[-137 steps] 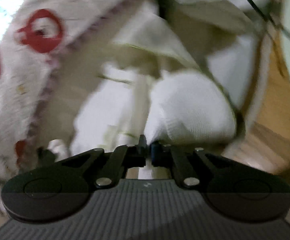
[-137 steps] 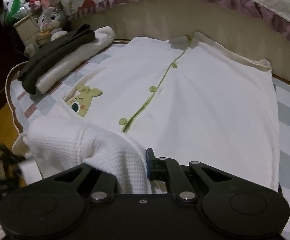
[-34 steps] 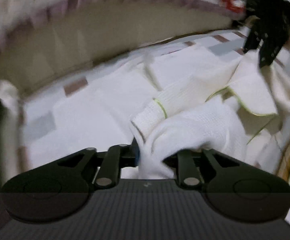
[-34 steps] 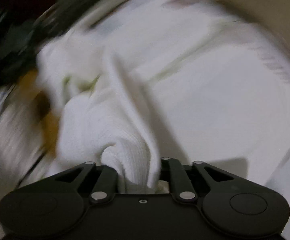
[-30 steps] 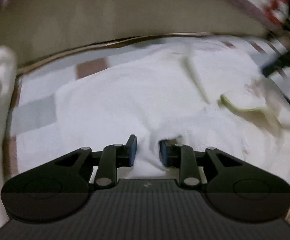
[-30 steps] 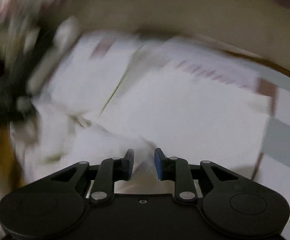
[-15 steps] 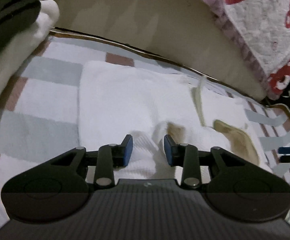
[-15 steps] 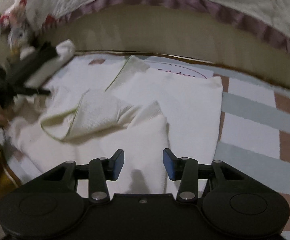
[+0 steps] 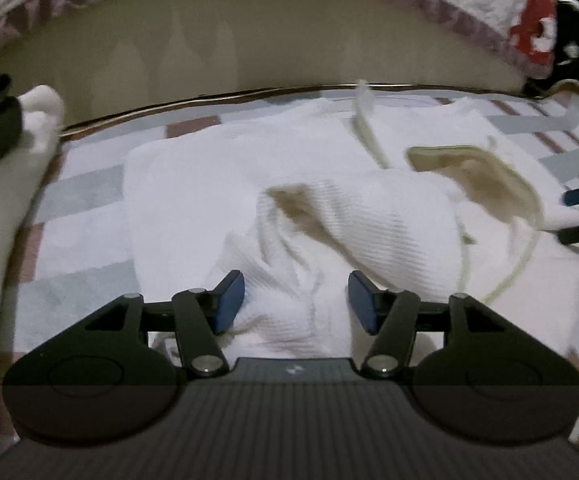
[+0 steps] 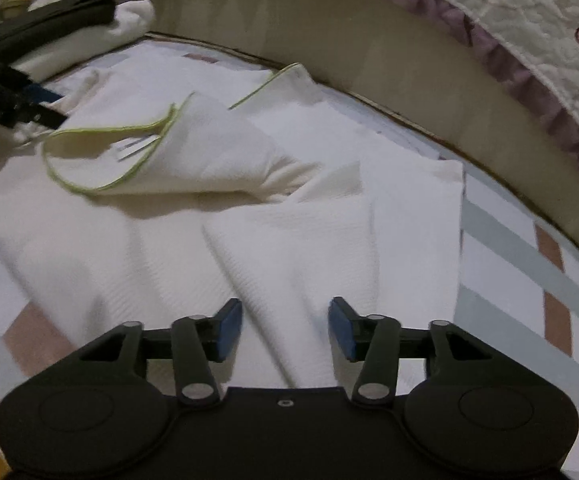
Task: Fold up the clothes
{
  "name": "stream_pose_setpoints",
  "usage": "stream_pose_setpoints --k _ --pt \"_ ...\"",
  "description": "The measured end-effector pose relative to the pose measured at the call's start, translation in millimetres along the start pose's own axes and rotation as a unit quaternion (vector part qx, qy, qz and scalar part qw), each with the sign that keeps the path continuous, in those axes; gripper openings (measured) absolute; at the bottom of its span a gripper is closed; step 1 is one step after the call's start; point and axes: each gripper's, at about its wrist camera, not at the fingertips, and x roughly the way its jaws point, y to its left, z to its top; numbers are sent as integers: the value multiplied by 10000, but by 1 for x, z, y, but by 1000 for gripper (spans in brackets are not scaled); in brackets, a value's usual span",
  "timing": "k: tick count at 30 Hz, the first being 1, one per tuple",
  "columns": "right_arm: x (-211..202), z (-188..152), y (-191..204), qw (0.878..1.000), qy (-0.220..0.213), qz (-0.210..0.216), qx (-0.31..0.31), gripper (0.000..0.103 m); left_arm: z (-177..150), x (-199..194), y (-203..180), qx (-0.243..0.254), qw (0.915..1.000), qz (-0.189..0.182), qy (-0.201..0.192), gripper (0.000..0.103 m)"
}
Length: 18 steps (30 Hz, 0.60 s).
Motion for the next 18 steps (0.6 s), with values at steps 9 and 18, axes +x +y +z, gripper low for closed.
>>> stream_pose_setpoints --k 9,18 --pt "34 10 -45 9911 279 456 1217 86 12 28 16 -364 9990 -211 138 61" --pt "38 20 -45 9937 -23 801 789 33 13 23 4 -104 9991 -410 -27 12"
